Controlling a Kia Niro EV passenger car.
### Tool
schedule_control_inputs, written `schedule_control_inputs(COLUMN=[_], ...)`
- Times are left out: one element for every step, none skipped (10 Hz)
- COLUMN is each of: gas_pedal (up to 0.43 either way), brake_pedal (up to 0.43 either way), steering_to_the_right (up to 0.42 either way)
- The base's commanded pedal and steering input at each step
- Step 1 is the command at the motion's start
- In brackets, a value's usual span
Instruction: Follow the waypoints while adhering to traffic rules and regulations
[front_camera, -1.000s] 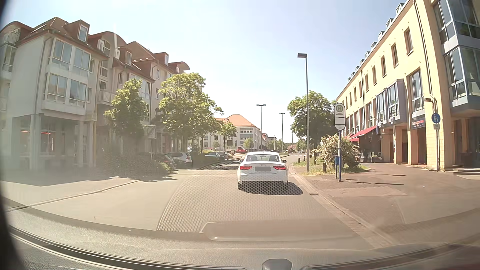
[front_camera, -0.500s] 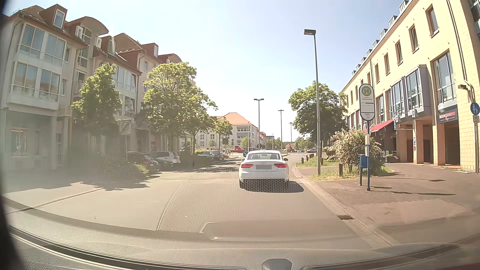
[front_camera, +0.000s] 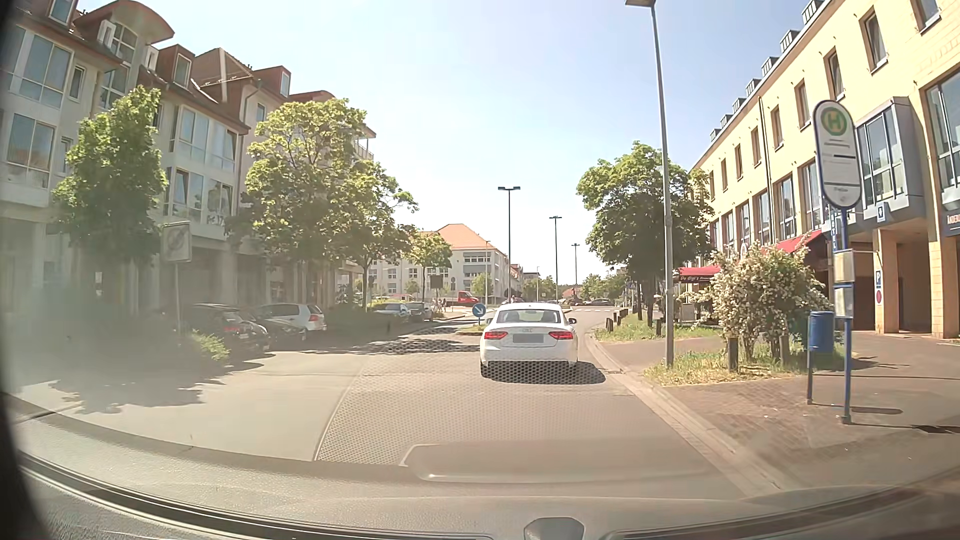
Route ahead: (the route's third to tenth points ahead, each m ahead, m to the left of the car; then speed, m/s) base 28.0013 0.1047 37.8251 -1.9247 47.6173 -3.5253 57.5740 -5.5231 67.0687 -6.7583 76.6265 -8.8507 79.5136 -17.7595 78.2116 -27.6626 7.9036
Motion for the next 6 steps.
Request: schedule_control_inputs(gas_pedal=[0.000,0.000,0.000,0.008,0.008,0.008], brake_pedal=[0.024,0.030,0.030,0.024,0.024,0.030], steering_to_the_right=[0.019,0.018,0.018,0.019,0.019,0.021])
